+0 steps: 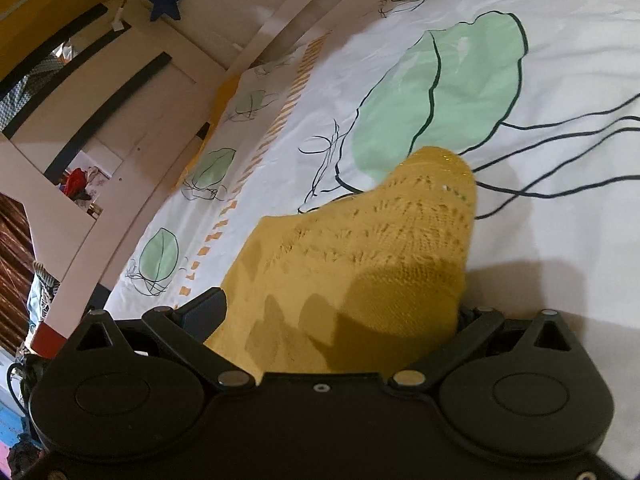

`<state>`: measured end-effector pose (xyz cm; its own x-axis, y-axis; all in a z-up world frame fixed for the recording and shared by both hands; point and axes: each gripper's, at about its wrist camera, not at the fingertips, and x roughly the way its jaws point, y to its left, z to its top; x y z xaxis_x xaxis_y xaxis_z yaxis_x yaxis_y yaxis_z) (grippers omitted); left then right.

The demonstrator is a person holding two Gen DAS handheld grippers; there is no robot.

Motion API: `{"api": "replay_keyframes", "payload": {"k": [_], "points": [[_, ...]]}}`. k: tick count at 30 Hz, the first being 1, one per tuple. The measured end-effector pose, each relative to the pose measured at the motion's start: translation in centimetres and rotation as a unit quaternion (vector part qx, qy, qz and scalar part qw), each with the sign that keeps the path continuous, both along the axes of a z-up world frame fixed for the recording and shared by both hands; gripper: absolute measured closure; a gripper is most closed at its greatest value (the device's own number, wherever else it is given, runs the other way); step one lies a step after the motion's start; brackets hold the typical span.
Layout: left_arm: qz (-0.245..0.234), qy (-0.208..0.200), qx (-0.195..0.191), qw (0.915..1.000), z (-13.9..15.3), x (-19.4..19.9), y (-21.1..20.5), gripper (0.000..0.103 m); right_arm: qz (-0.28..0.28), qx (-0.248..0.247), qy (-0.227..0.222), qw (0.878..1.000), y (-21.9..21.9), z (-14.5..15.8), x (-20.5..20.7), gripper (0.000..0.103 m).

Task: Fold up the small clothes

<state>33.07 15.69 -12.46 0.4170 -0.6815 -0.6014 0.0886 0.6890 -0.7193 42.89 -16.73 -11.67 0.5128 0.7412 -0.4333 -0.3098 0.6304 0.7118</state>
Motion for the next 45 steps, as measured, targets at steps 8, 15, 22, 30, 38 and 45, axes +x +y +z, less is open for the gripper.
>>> {"api": "replay_keyframes", "payload": {"k": [8,15,22,30,38,45], "points": [[-0.005,0.008,-0.042,0.9991,0.5,-0.6,-0.5,0.086,-0.030,-0.026,0.036,0.999,-1.6,0.4,-0.5,0.063],[-0.045,-0.025,-0.028,0.9983,3.3,-3.3,-3.3,0.086,-0.044,-0.033,0.047,0.997,-2.9,4.2,-4.2,0.063],[-0.084,-0.047,-0.001,0.9953,4.7,-9.2,-8.1,0.086,-0.040,-0.067,0.060,0.995,-6.4,7.6,-9.9,0.063],[-0.075,-0.012,0.091,0.9929,1.0,-16.1,-9.8,0.086,-0.101,-0.150,0.074,0.981,-11.3,4.4,-14.9,0.045],[-0.042,-0.043,0.125,0.9903,3.1,-17.9,-8.3,0.086,-0.153,-0.156,0.003,0.976,-13.4,6.6,-18.2,0.040],[0.003,-0.147,0.159,0.9762,8.7,-15.8,-8.7,0.072,-0.105,-0.228,-0.106,0.962,-9.5,9.4,-21.7,0.040]]}}
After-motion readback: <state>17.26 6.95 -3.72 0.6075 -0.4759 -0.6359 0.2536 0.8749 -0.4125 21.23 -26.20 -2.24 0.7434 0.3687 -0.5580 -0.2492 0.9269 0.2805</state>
